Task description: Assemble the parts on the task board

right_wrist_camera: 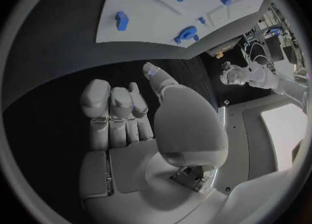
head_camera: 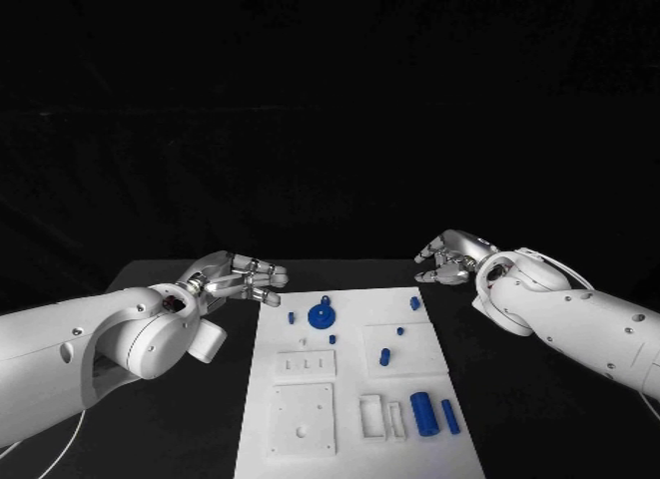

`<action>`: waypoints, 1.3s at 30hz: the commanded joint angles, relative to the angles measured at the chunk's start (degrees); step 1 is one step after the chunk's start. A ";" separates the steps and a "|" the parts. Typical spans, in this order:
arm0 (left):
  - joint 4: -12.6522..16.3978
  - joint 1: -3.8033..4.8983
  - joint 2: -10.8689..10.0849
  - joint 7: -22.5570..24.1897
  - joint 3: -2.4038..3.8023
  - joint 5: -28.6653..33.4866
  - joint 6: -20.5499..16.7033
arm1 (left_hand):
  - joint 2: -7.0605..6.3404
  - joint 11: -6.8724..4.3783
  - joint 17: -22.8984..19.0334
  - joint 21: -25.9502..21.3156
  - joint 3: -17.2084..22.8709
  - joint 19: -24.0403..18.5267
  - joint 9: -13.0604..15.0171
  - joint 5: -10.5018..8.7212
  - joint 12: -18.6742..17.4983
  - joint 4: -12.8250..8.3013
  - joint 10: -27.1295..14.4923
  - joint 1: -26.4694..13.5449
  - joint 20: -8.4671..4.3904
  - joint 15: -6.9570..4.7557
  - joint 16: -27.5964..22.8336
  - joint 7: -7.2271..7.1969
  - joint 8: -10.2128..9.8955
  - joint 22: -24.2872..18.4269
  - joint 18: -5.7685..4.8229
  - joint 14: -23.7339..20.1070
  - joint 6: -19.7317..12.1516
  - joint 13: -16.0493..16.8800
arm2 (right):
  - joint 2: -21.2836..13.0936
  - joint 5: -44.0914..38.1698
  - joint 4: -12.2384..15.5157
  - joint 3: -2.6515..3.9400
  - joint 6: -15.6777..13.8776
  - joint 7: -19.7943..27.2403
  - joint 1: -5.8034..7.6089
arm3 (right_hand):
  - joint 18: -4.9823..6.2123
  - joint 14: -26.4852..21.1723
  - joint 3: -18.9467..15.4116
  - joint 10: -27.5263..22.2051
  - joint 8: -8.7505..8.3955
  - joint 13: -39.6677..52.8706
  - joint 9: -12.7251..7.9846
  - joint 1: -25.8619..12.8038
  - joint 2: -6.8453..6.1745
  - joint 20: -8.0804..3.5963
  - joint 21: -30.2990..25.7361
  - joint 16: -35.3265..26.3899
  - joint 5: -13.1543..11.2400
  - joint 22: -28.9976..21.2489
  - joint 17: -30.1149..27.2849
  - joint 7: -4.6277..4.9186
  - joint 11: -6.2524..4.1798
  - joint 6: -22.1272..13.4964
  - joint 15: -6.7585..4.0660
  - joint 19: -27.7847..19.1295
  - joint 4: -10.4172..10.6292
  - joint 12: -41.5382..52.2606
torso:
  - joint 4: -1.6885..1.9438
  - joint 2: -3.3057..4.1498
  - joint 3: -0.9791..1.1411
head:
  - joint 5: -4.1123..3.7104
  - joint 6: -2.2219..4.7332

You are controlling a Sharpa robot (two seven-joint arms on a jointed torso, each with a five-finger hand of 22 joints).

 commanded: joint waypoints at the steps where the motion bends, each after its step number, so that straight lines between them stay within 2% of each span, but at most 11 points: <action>1: -0.11 -0.02 0.02 0.91 0.02 -0.84 2.18 | -0.11 0.00 -0.10 0.28 0.01 -0.35 0.07 0.37 0.18 -0.54 -0.40 0.55 -0.02 0.08 -0.29 0.01 0.24 -0.03 -0.40 -0.39 0.08 0.08 | -0.52 5.32 -1.66 0.05 4.94 7.71 -0.37 | -0.59 -0.11 -0.14 -0.14 -0.01 0.00 -0.06 -0.07 0.80 -0.40 0.35 -0.07 0.40 6.51 0.22 -0.35 -0.31 0.08 -0.34 3.15 -1.18 -0.12 | -0.26 0.06 0.57 | -1.00 0.16; 3: -0.24 -0.03 0.01 1.00 0.02 -1.09 2.47 | -0.18 0.00 -0.11 0.26 0.00 -0.42 0.07 0.32 0.18 -0.57 -0.41 0.49 0.01 0.10 -0.31 0.01 0.24 -0.03 -0.42 -0.43 0.07 0.08 | -0.68 5.70 -2.90 0.07 5.74 8.59 -0.84 | -0.66 -0.09 -0.04 -0.20 0.01 -0.04 -0.05 0.15 0.98 -0.46 0.40 -0.09 0.49 6.53 0.32 -0.38 -0.40 -0.07 -0.41 3.12 -1.78 -0.21 | -0.23 0.13 0.75 | -1.17 0.06; 4: -0.29 -0.04 0.01 1.03 0.02 -1.15 2.56 | -0.18 0.00 -0.11 0.26 0.00 -0.42 0.07 0.32 0.18 -0.57 -0.41 0.49 0.01 0.10 -0.31 0.01 0.24 -0.03 -0.42 -0.43 0.07 0.08 | -0.64 5.73 -3.37 0.07 5.98 8.78 -0.98 | -0.70 -0.11 0.13 -0.22 0.01 -0.04 -0.05 0.09 1.04 -0.46 0.46 -0.14 0.48 6.54 0.36 -0.38 -0.43 -0.11 -0.42 3.13 -2.12 -0.24 | -0.20 0.13 0.64 | -1.25 -0.01; 9: -0.58 -0.10 -0.01 1.21 0.01 -1.36 2.93 | -0.25 0.02 -0.12 0.25 0.03 -0.52 0.08 0.29 0.18 -0.69 -0.43 0.38 0.05 0.14 -0.38 0.02 0.25 -0.04 -0.43 -0.50 0.07 0.09 | 0.28 5.85 -6.49 0.08 7.14 9.65 -1.84 | -0.91 -0.06 2.04 -0.28 0.03 -0.12 -0.05 0.25 1.31 -0.85 0.47 -0.34 -0.01 6.53 0.50 -0.71 -1.03 -1.05 -0.83 3.04 -4.12 -0.49 | -0.06 0.27 1.12 | -1.42 -0.35; 10: -0.62 -0.11 -0.01 1.24 0.01 -1.38 2.97 | -0.25 0.02 -0.12 0.25 0.03 -0.52 0.08 0.28 0.18 -0.70 -0.43 0.38 0.05 0.14 -0.39 0.02 0.25 -0.04 -0.43 -0.51 0.07 0.09 | 0.49 5.93 -6.97 0.08 7.27 9.79 -1.99 | -0.95 -0.06 2.14 -0.30 0.02 -0.15 -0.06 0.16 1.28 -0.90 0.48 -0.39 -0.10 6.53 0.51 -0.75 -1.12 -1.28 -0.89 3.04 -4.36 -0.56 | -0.03 0.27 1.12 | -1.41 -0.38; 13: -0.76 -0.16 -0.02 1.28 0.01 -1.45 3.08 | -0.25 0.02 -0.12 0.25 0.03 -0.52 0.08 0.28 0.18 -0.70 -0.43 0.38 0.05 0.14 -0.39 0.02 0.25 -0.04 -0.43 -0.51 0.07 0.09 | 1.29 6.32 -8.44 0.08 7.49 10.23 -2.39 | -1.01 -0.04 2.05 -0.28 0.04 -0.17 -0.06 0.09 1.28 -1.05 0.46 -0.43 -0.13 6.52 0.58 -0.91 -1.45 -2.19 -1.09 3.01 -4.66 -0.64 | 0.12 0.35 1.32 | -1.55 -0.53; 17: -0.88 -0.21 0.00 1.31 0.01 -1.67 3.19 | -0.24 0.02 -0.12 0.25 0.05 -0.54 0.08 0.29 0.18 -0.73 -0.44 0.37 0.05 0.15 -0.40 0.03 0.24 -0.04 -0.43 -0.52 0.06 0.09 | 2.30 6.82 -9.71 0.07 7.59 10.72 -2.70 | -1.14 0.01 1.33 -0.20 0.03 -0.13 -0.06 0.00 1.56 -1.29 0.49 -0.47 0.06 6.52 0.71 -1.00 -1.67 -2.76 -1.28 3.02 -4.99 -0.70 | 0.30 0.43 1.46 | -1.71 -0.69; 23: -1.00 -0.30 0.03 1.21 0.01 -1.95 3.22 | -0.20 0.03 -0.13 0.25 0.12 -0.60 0.08 0.29 0.18 -0.83 -0.47 0.36 0.07 0.16 -0.44 0.03 0.24 -0.04 -0.42 -0.55 0.04 0.09 | 3.32 5.62 -10.47 0.07 7.08 11.15 -2.99 | -1.17 0.03 0.80 -0.22 0.02 -0.09 -0.06 0.08 1.72 -1.35 0.53 -0.46 0.07 6.54 0.89 -0.98 -1.67 -3.07 -1.28 3.03 -5.23 -0.79 | 0.55 0.51 1.69 | -1.90 -0.91; 24: -1.01 -0.31 0.02 1.17 0.01 -2.05 3.20 | -0.13 0.04 -0.12 0.29 0.21 -0.62 0.08 0.29 0.18 -0.92 -0.49 0.36 0.07 0.16 -0.47 0.04 0.24 -0.03 -0.41 -0.54 0.00 0.08 | 3.41 5.02 -10.52 0.07 7.03 11.18 -3.02 | -1.16 0.03 0.65 -0.21 0.01 -0.09 -0.06 -0.03 1.73 -1.31 0.50 -0.51 -0.02 6.53 0.89 -1.07 -1.72 -3.01 -1.29 3.04 -5.25 -0.80 | 0.60 0.52 1.71 | -1.94 -0.93; 29: -1.02 -0.34 -0.09 0.99 0.01 -2.39 3.08 | -0.11 0.04 -0.12 0.29 0.24 -0.63 0.07 0.29 0.18 -0.94 -0.49 0.36 0.07 0.16 -0.47 0.04 0.24 -0.03 -0.41 -0.54 -0.01 0.08 | 3.73 4.26 -10.83 0.06 7.18 11.14 -3.29 | -1.17 0.03 0.47 -0.23 0.01 -0.10 -0.06 -0.09 1.77 -1.33 0.51 -0.53 -0.19 6.53 0.91 -1.05 -1.70 -3.07 -1.30 3.03 -5.28 -0.85 | 0.33 0.58 1.63 | -1.81 -0.98; 39: -1.02 -0.34 -0.19 0.79 0.01 -2.58 3.07 | -0.11 0.05 -0.11 0.35 0.28 -0.65 0.07 0.24 0.18 -1.01 -0.50 0.30 0.07 0.16 -0.49 0.07 0.22 0.00 -0.40 -0.52 -0.10 0.09 | 4.10 4.08 -11.65 0.06 7.48 10.84 -3.80 | -1.08 0.02 0.18 -0.36 -0.01 -0.20 -0.07 -0.01 1.78 -1.28 0.36 -0.66 -0.21 6.50 0.93 -0.86 -1.54 -3.54 -1.22 2.99 -5.48 -1.05 | 0.37 0.44 1.50 | -1.92 -1.27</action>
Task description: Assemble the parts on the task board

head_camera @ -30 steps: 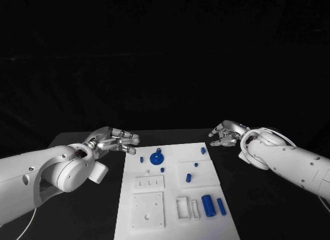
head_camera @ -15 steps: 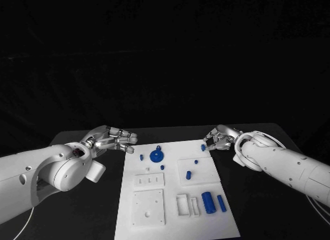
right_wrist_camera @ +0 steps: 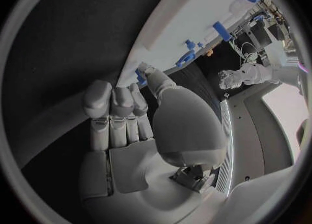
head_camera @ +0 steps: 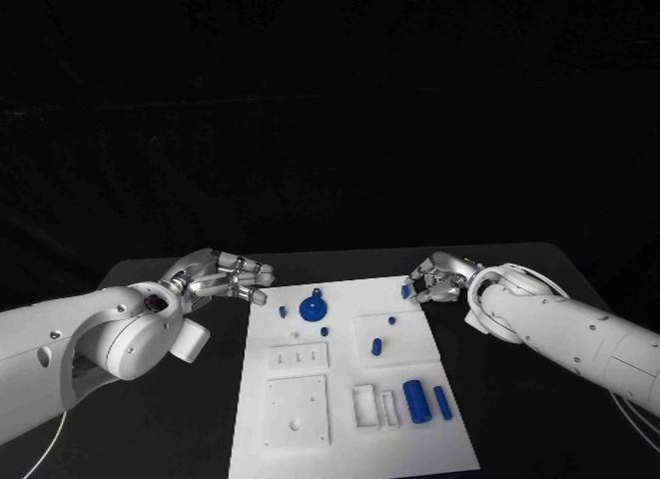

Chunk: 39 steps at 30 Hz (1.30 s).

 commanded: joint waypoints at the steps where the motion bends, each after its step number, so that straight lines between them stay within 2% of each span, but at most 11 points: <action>1: 0.07 0.00 0.01 0.47 0.04 -0.43 0.80 | -0.11 0.04 -0.06 0.35 -0.08 -0.45 0.08 0.25 0.18 -0.34 -0.50 0.30 -0.13 -0.05 -0.25 0.07 0.22 -0.01 -0.40 -0.32 -0.10 0.09 | 0.18 -0.85 -0.16 0.01 0.98 0.54 -0.11 | -1.09 0.09 -0.37 -0.06 -0.01 -0.09 -0.07 0.05 0.51 -0.24 0.04 -0.24 -0.26 6.48 0.09 0.10 -0.21 -0.46 -0.25 2.99 0.09 -0.27 | 0.02 -0.08 -0.09 | -0.03 -0.12; 7: 0.06 0.01 -0.03 0.35 0.04 -0.50 0.84 | -0.12 0.05 -0.06 0.38 -0.08 -0.48 0.08 0.22 0.18 -0.35 -0.51 0.28 -0.12 -0.04 -0.27 0.08 0.24 0.00 -0.40 -0.32 -0.13 0.09 | 0.55 -0.50 -0.34 0.01 0.82 0.42 -0.33 | -0.94 0.11 -0.97 -0.11 0.02 -0.11 -0.06 -0.14 0.56 -0.09 -0.04 -0.30 -0.64 6.47 0.12 0.23 -0.03 -0.57 -0.09 2.99 0.32 -0.32 | -0.02 -0.09 -0.15 | -0.02 -0.12; 11: 0.08 0.01 -0.06 0.26 0.04 -0.54 0.87 | -0.14 0.06 -0.06 0.40 -0.07 -0.50 0.09 0.19 0.18 -0.38 -0.53 0.26 -0.11 -0.03 -0.29 0.08 0.25 0.00 -0.40 -0.33 -0.15 0.09 | 0.86 -0.10 -0.33 0.01 0.74 0.38 -0.54 | -0.80 0.14 -2.32 -0.05 0.02 -0.03 -0.05 -0.09 0.74 0.07 -0.06 -0.25 -1.87 6.47 0.28 0.32 0.13 -0.49 0.04 3.03 1.07 -0.22 | 0.00 -0.08 -0.18 | -0.02 -0.16; 17: -0.12 0.00 0.14 0.25 0.04 -0.86 0.92 | -0.14 0.06 -0.06 0.40 -0.07 -0.50 0.09 0.19 0.18 -0.38 -0.53 0.26 -0.11 -0.03 -0.29 0.08 0.25 0.00 -0.40 -0.33 -0.15 0.09 | 1.35 0.33 -0.37 0.01 0.26 0.21 -0.80 | -0.67 0.16 -3.93 0.00 0.03 0.05 -0.05 -0.08 0.98 0.21 -0.06 -0.16 -2.32 6.48 0.45 0.43 0.26 -0.44 0.15 3.07 2.43 -0.09 | 0.00 -0.02 -0.24 | -0.07 -0.19; 21: -0.49 -0.24 0.46 0.25 0.04 -0.95 0.95 | -0.03 0.08 -0.06 0.43 -0.05 -0.52 0.09 0.21 0.18 -0.31 -0.58 0.15 -0.10 -0.02 -0.30 0.09 0.25 0.01 -0.39 -0.33 -0.16 0.09 | 1.52 0.56 -0.46 0.01 -0.35 0.19 -0.89 | -0.57 0.18 -4.31 0.08 0.00 0.11 -0.06 -0.13 1.23 0.41 -0.07 -0.15 -2.52 6.48 0.47 0.63 0.63 0.13 0.40 3.10 3.30 0.04 | -0.06 0.02 -0.33 | -0.16 -0.25; 24: -0.75 -0.46 0.68 0.25 0.04 -0.97 0.99 | -0.03 0.08 -0.06 0.43 -0.05 -0.52 0.09 0.21 0.18 -0.31 -0.58 0.15 -0.10 -0.02 -0.30 0.09 0.25 0.01 -0.39 -0.33 -0.16 0.09 | 1.60 0.64 -0.51 0.01 -0.79 0.09 -0.95 | -0.52 0.18 -4.02 0.11 0.02 0.18 -0.05 -0.19 1.51 0.54 0.01 -0.08 -2.84 6.50 0.52 0.73 0.89 0.89 0.55 3.12 3.52 0.16 | -0.11 0.00 -0.28 | -0.12 -0.31; 29: -0.99 -0.66 0.88 0.25 0.04 -0.99 1.05 | -0.03 0.08 -0.06 0.43 -0.05 -0.52 0.09 0.21 0.18 -0.31 -0.58 0.15 -0.10 -0.02 -0.30 0.09 0.25 0.01 -0.39 -0.33 -0.16 0.09 | 1.65 0.70 -0.56 0.01 -1.48 -0.11 -1.01 | -0.29 0.15 -2.21 0.09 0.01 0.22 -0.06 -0.38 1.81 0.85 0.14 0.00 -4.45 6.52 0.53 0.94 1.29 2.37 0.84 3.14 3.76 0.36 | -0.08 -0.09 -0.23 | -0.20 -0.51; 34: -1.07 -0.72 0.93 0.24 0.04 -1.00 1.09 | 0.02 0.08 -0.06 0.45 -0.02 -0.54 0.08 0.19 0.18 -0.35 -0.61 0.18 -0.09 -0.02 -0.31 0.08 0.25 0.01 -0.38 -0.35 -0.20 0.09 | 1.67 0.71 -0.60 0.01 -1.98 -0.26 -1.04 | -0.17 0.12 0.54 0.13 0.03 0.31 -0.04 -0.47 2.38 0.99 0.14 0.05 -7.38 6.51 0.53 1.11 1.51 4.22 0.97 3.12 3.67 0.60 | -0.03 -0.17 -0.21 | -0.21 -0.62; 39: -1.10 -0.74 0.91 0.20 0.04 -1.00 1.13 | 0.02 0.08 -0.06 0.45 -0.02 -0.54 0.08 0.19 0.18 -0.35 -0.61 0.18 -0.09 -0.02 -0.31 0.08 0.25 0.01 -0.38 -0.35 -0.20 0.09 | 1.68 0.72 -0.67 0.01 -2.58 -0.31 -1.05 | -0.19 0.11 3.68 0.08 0.03 0.30 0.00 -0.48 3.16 0.89 0.15 0.07 -10.85 6.50 0.51 0.59 1.25 6.07 0.79 3.09 3.22 0.67 | -0.04 -0.15 -0.17 | -0.19 -0.66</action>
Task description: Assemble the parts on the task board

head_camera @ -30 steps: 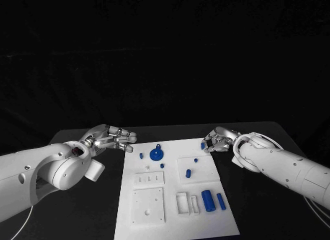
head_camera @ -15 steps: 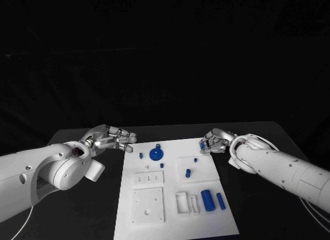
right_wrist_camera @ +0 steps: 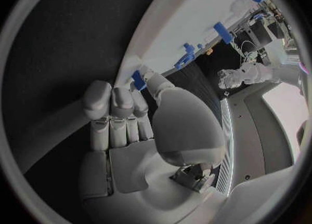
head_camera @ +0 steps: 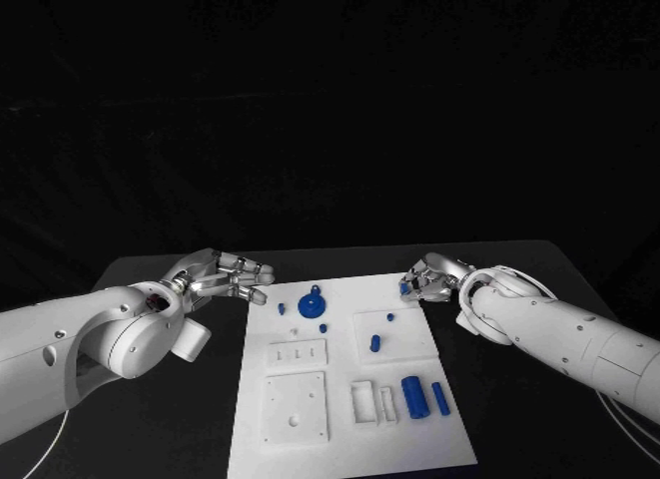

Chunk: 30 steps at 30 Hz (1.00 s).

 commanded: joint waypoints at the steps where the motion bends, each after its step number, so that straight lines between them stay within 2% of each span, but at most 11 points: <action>1: 0.04 -0.01 0.10 0.32 0.04 -0.19 0.88 | 0.02 -0.13 -0.06 0.23 -0.02 -0.33 0.09 0.20 0.18 -0.35 -0.41 0.18 0.12 -0.02 -0.32 0.08 0.25 0.00 -0.38 -0.35 -0.19 0.09 | 0.08 0.08 -0.06 0.01 -1.14 -0.06 -0.05 | -0.21 -0.11 1.44 -0.04 0.04 0.00 0.04 0.08 0.75 0.42 0.22 0.01 -1.61 6.53 -0.01 -0.07 0.22 0.92 0.12 3.10 -0.30 0.22 | 0.00 -0.02 0.05 | 0.01 -0.05; 6: 0.07 -0.02 0.06 0.25 0.04 -0.21 0.87 | 0.02 -0.13 -0.06 0.23 -0.02 -0.33 0.09 0.20 0.18 -0.35 -0.41 0.18 0.12 -0.02 -0.32 0.08 0.25 0.00 -0.38 -0.35 -0.19 0.09 | 0.24 -0.54 -0.07 0.01 -2.47 -0.11 -0.06 | -0.50 -0.11 3.57 0.09 0.10 -0.07 0.15 -0.04 1.37 0.13 0.16 -0.10 -4.19 6.51 -0.09 -0.61 -0.04 2.87 -0.17 3.01 -1.29 0.21 | -0.14 0.06 0.08 | 0.01 0.08; 11: 0.08 -0.02 0.11 0.51 0.04 -0.23 0.47 | 0.14 -0.13 -0.06 0.28 0.05 -0.34 0.09 0.19 0.18 -0.37 -0.43 0.21 0.11 -0.03 -0.32 0.06 0.26 0.02 -0.37 -0.34 -0.15 0.09 | 0.34 -0.61 0.22 0.01 -3.99 -0.04 -0.08 | -0.75 -0.09 4.20 0.31 0.08 -0.04 0.22 -0.17 1.96 -0.20 0.21 -0.14 -4.44 6.51 -0.08 -0.96 -0.23 4.57 -0.45 2.99 -2.12 0.20 | -0.10 -0.01 0.05 | -0.10 0.15; 13: 0.08 -0.02 0.18 1.44 0.04 -0.14 -0.50 | 0.11 -0.22 -0.04 0.23 0.11 -0.52 0.09 0.34 0.17 -0.46 -0.13 0.31 0.11 -0.07 -0.29 -0.01 0.29 0.00 -0.43 -0.29 0.06 0.08 | 0.30 -0.56 0.60 0.01 -4.52 -0.12 -0.09 | -0.80 -0.06 3.60 0.30 0.08 -0.08 0.20 -0.69 1.25 -0.21 0.33 -0.04 -3.00 6.54 0.03 -0.96 -0.18 4.30 -0.43 2.99 -2.16 0.14 | -0.08 -0.02 0.05 | -0.15 0.18; 17: -0.19 -0.02 0.36 2.51 0.05 0.68 -2.03 | 0.13 -0.48 0.09 0.50 0.41 -0.35 0.09 0.97 0.18 -0.62 0.54 0.28 -0.15 -0.38 0.05 -0.17 0.28 0.14 -0.53 0.32 0.58 0.08 | 0.04 -0.51 2.05 0.02 -5.44 -0.88 -0.08 | -0.88 -0.04 2.97 0.46 0.09 0.02 0.23 -0.46 1.62 -0.27 0.63 0.13 -3.48 6.61 0.23 -1.05 -0.24 4.60 -0.49 3.00 -2.32 0.21 | -0.30 -0.02 0.04 | -0.03 0.58; 19: -0.43 0.00 0.48 2.29 0.06 0.86 -2.43 | 0.49 -1.77 0.75 1.48 0.70 0.71 0.11 0.84 0.52 -0.39 4.24 -0.25 -0.84 -1.48 1.52 -0.57 0.30 0.64 -0.50 2.73 0.91 0.09 | -0.34 -0.80 3.45 0.02 -5.83 -1.90 -0.01 | -0.87 -0.05 2.97 0.48 0.10 0.03 0.24 -0.41 1.71 -0.29 0.58 0.13 -3.73 6.59 0.25 -1.09 -0.26 4.74 -0.50 3.00 -2.35 0.21 | -0.41 -0.07 -0.03 | 0.03 0.76; 21: -0.58 0.03 0.59 1.49 0.07 0.42 -2.86 | 0.80 -3.27 1.78 2.33 0.52 1.58 0.12 -0.65 0.31 0.53 8.93 -1.41 -1.86 -2.73 3.40 -1.17 0.31 1.08 -1.12 5.44 1.43 0.11 | -0.67 -1.58 5.09 0.02 -5.93 -3.31 0.25 | -0.87 -0.05 2.98 0.48 0.07 0.02 0.23 -0.50 1.75 -0.30 0.58 0.16 -4.22 6.59 0.29 -1.11 -0.26 4.76 -0.52 2.99 -2.30 0.18 | -0.62 -0.19 -0.12 | 0.22 0.91; 24: -1.28 0.33 1.08 -0.94 0.12 -1.95 -2.09 | 0.87 -4.14 2.99 3.35 -0.05 2.85 0.14 -1.19 0.30 1.91 11.57 -2.64 -3.01 -3.59 5.06 -1.77 0.37 1.60 -1.84 7.07 2.33 0.16 | -0.99 -2.95 7.50 0.03 -5.99 -5.52 0.72 | -0.89 -0.07 3.34 0.56 0.06 0.02 0.22 -0.49 1.57 -0.35 0.64 0.15 -4.39 6.59 0.35 -1.11 -0.28 4.85 -0.55 2.99 -2.09 0.13 | -0.97 -0.53 -0.39 | 1.02 1.15; 27: -2.39 0.70 1.95 -3.65 0.15 -4.32 -0.81 | 0.77 -6.24 5.64 5.80 -1.15 5.92 0.21 -1.66 1.35 3.21 18.19 -3.83 -4.85 -5.63 10.05 -2.83 0.52 2.85 -2.07 11.33 4.26 0.51 | -1.05 -4.15 9.64 0.03 -5.75 -7.60 1.27 | -0.89 -0.06 3.51 0.55 0.07 -0.01 0.22 -0.50 1.39 -0.37 0.58 0.09 -4.43 6.56 0.33 -1.16 -0.29 4.91 -0.58 2.98 -1.93 0.05 | -1.16 -0.92 -0.59 | 1.63 1.06; 28: -2.92 0.82 2.35 -4.89 0.16 -4.90 0.04 | 0.59 -7.32 7.67 7.84 -1.85 7.98 0.40 -1.76 4.03 3.48 20.04 -4.13 -6.06 -6.86 13.84 -3.62 0.71 3.94 -2.21 12.41 5.77 1.45 | -1.00 -4.63 10.51 0.03 -5.57 -8.35 1.48 | -0.89 -0.04 3.73 0.54 0.07 -0.03 0.21 -0.49 1.20 -0.38 0.51 0.05 -4.43 6.54 0.32 -1.18 -0.30 4.96 -0.59 2.97 -1.75 -0.02 | -1.25 -1.05 -0.64 | 1.98 1.04; 30: -4.07 1.03 3.23 -7.40 0.16 -5.69 2.21 | 0.99 -8.56 12.49 12.00 -2.87 10.96 0.63 -1.47 12.03 4.02 20.28 -4.73 -7.98 -8.40 22.98 -4.53 0.69 6.33 -2.48 13.34 7.47 4.58 | -0.90 -5.52 12.41 0.02 -5.17 -9.82 1.85 | -0.92 -0.05 4.09 0.54 0.08 -0.03 0.22 -0.43 0.94 -0.38 0.43 -0.04 -4.42 6.52 0.30 -1.16 -0.28 4.89 -0.58 2.95 -1.53 -0.08 | -1.41 -1.34 -0.73 | 2.36 1.04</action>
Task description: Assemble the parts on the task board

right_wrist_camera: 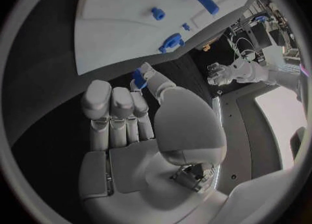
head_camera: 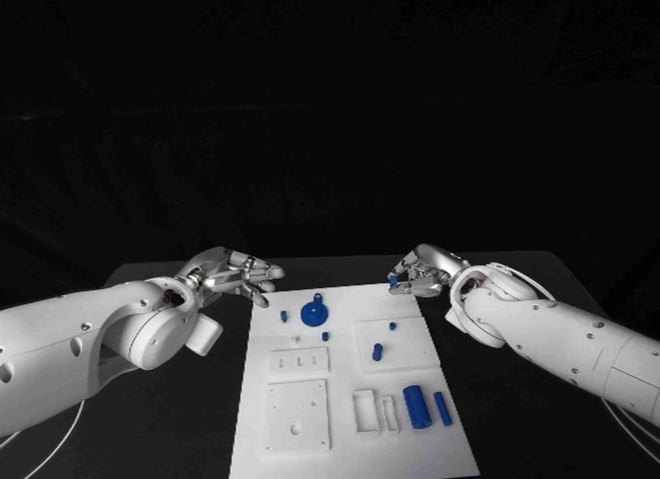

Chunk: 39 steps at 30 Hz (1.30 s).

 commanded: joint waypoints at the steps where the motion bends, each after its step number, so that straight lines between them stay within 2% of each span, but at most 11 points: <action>1: -1.40 0.36 1.17 -6.56 0.07 -3.74 4.32 | 0.91 -1.91 8.25 6.72 -1.60 2.64 0.85 0.32 9.89 1.22 2.00 -1.77 -2.36 -2.13 15.17 -1.26 0.47 4.14 -1.17 1.00 3.31 4.22 | 0.21 -3.80 2.73 0.01 0.24 -5.31 0.43 | -0.92 0.16 0.40 0.32 0.23 0.00 0.16 0.07 -0.27 -0.37 0.07 -0.06 -0.20 6.53 0.00 -0.12 -0.07 0.64 -0.36 2.95 0.21 -0.07 | -0.48 -0.85 -0.36 | 0.99 -0.20; 3: -2.21 0.53 1.89 -8.17 0.07 -3.92 5.63 | 0.55 -2.21 15.00 13.90 -3.11 0.61 2.98 0.29 13.22 2.09 2.32 -2.78 -3.18 -2.56 26.27 -1.76 0.13 9.64 -0.76 -4.79 4.71 7.08 | 0.43 -4.63 4.54 0.01 0.37 -6.58 0.66 | -0.93 0.17 0.57 0.28 0.23 -0.02 0.14 0.10 -0.38 -0.38 0.03 -0.07 -0.21 6.52 0.01 -0.08 -0.06 0.51 -0.35 2.94 0.28 -0.12 | -0.72 -1.16 -0.48 | 1.40 -0.30; 5: -2.75 0.64 2.53 -9.14 0.07 -4.04 5.79 | 0.33 -2.22 16.58 17.46 -3.36 -1.64 5.04 0.82 14.43 2.35 1.95 -2.96 -3.21 -2.73 30.01 -2.33 -0.07 12.96 -0.37 -6.30 5.02 9.20 | 0.66 -5.39 6.39 0.01 0.43 -7.81 0.81 | -0.94 0.20 1.04 0.27 0.23 -0.04 0.15 0.04 -0.56 -0.44 0.01 -0.01 -0.29 6.51 0.10 -0.07 -0.07 0.46 -0.40 2.97 0.51 -0.19 | -0.89 -1.38 -0.57 | 1.64 -0.35; 7: -3.14 0.72 3.14 -9.74 0.07 -4.29 5.34 | -0.23 -2.47 16.81 19.00 -3.65 -2.41 7.07 2.30 15.23 2.74 1.94 -3.76 -3.31 -2.87 31.37 -2.61 0.46 14.55 -0.10 -6.55 6.00 10.62 | 0.91 -6.23 8.34 0.01 0.56 -9.09 0.92 | -0.97 0.19 1.37 0.26 0.22 -0.07 0.15 -0.05 -0.70 -0.49 0.03 -0.03 -0.39 6.51 0.13 -0.09 -0.09 0.47 -0.42 2.99 0.72 -0.25 | -1.00 -1.60 -0.68 | 1.64 -0.44; 9: -3.40 0.78 3.65 -10.51 0.06 -4.81 5.11 | -1.13 -2.76 17.17 21.05 -3.19 -3.51 12.90 4.54 17.17 3.58 0.99 -5.17 -3.43 -3.01 33.73 -3.07 1.15 17.02 0.16 -7.21 6.15 14.00 | 1.30 -6.81 9.92 0.00 0.80 -10.11 0.99 | -0.99 0.19 1.52 0.26 0.24 -0.09 0.14 -0.06 -0.80 -0.49 0.03 -0.04 -0.41 6.51 0.15 -0.07 -0.07 0.35 -0.43 2.98 0.85 -0.30 | -1.18 -1.78 -0.71 | 1.89 -0.66; 12: -3.55 0.80 4.14 -11.26 0.05 -5.76 4.89 | -2.27 -2.86 16.84 21.47 -2.40 -4.20 18.55 5.33 17.82 4.42 0.25 -6.24 -3.37 -3.02 34.59 -3.50 1.83 18.24 0.26 -7.68 5.86 16.00 | 2.07 -7.30 11.42 -0.05 1.26 -11.01 1.07 | -1.01 0.20 1.75 0.30 0.23 -0.04 0.15 0.00 -0.96 -0.50 0.00 -0.06 -0.40 6.51 0.18 -0.08 -0.09 0.43 -0.43 2.98 0.99 -0.27 | -1.40 -1.91 -0.73 | 2.07 -0.80; 14: -3.63 0.81 4.55 -12.03 0.04 -6.74 4.54 | -3.57 -2.88 16.39 21.48 -1.37 -4.56 24.59 8.24 18.01 5.38 -0.20 -6.74 -3.39 -3.04 35.21 -3.82 2.20 19.18 0.25 -8.04 4.79 17.38 | 2.73 -7.38 12.06 -0.15 1.64 -11.24 1.10 | -1.01 0.20 1.90 0.28 0.23 -0.04 0.15 0.13 -0.94 -0.50 -0.08 -0.10 -0.36 6.49 0.16 -0.05 -0.09 0.39 -0.42 2.97 0.93 -0.28 | -1.50 -1.95 -0.77 | 2.00 -0.81; 16: -3.71 0.82 4.95 -12.84 0.04 -7.91 4.06 | -3.72 -3.06 15.98 21.31 -1.05 -4.62 28.98 10.64 17.82 5.83 -0.30 -6.61 -3.42 -3.07 35.32 -4.00 2.87 19.63 0.23 -8.12 4.34 17.82 | 3.35 -7.42 12.54 -0.29 2.00 -11.46 1.12 | -1.01 0.22 2.23 0.21 0.22 -0.06 0.15 0.18 -0.90 -0.45 0.06 -0.10 -0.13 6.52 0.17 0.02 -0.04 0.34 -0.38 2.98 0.84 -0.33 | -1.57 -2.01 -0.81 | 2.05 -0.88; 21: -3.92 0.81 5.93 -14.50 0.02 -9.68 2.95 | -4.34 -3.13 14.83 20.29 0.04 -4.62 39.43 11.13 17.45 8.29 -0.34 -6.52 -3.38 -3.08 36.00 -4.32 1.60 21.31 0.12 -8.40 3.76 19.04 | 4.88 -7.55 13.51 -0.65 2.88 -12.86 1.22 | -0.97 0.22 2.55 0.21 0.22 -0.02 0.16 -0.09 -0.92 -0.41 -0.03 -0.10 0.01 6.50 0.16 0.01 -0.02 0.30 -0.36 2.97 0.88 -0.29 | -1.63 -2.07 -0.83 | 2.15 -1.02; 27: -4.03 0.80 6.76 -16.19 0.02 -11.19 1.44 | -7.22 -2.88 14.26 19.49 0.20 -4.55 42.61 9.23 17.41 11.03 -0.56 -7.77 -3.25 -2.95 36.28 -4.06 0.21 22.43 0.14 -8.65 4.07 19.49 | 6.71 -7.75 13.91 -1.30 3.81 -14.94 1.56 | -0.94 0.21 2.57 0.16 0.22 -0.05 0.16 -0.44 -0.98 -0.37 -0.07 -0.14 -0.03 6.49 0.13 0.01 -0.04 0.15 -0.32 2.98 1.02 -0.33 | -1.62 -2.00 -0.83 | 1.96 -0.99; 39: -4.09 0.80 8.00 -19.05 0.02 -16.36 0.37 | -8.55 -2.62 13.41 17.99 -0.23 -4.24 40.70 7.50 17.08 13.73 -0.61 -8.06 -3.05 -2.76 36.41 -3.55 -0.09 24.26 0.21 -8.81 3.35 19.50 | 8.32 -8.00 14.86 -1.99 5.93 -16.45 1.96 | -0.93 0.22 2.54 0.18 0.23 -0.05 0.18 -0.63 -0.92 -0.36 -0.11 -0.17 0.12 6.47 0.09 -0.02 -0.07 0.14 -0.31 3.00 1.10 -0.32 | -1.50 -1.97 -0.82 | 1.65 -0.96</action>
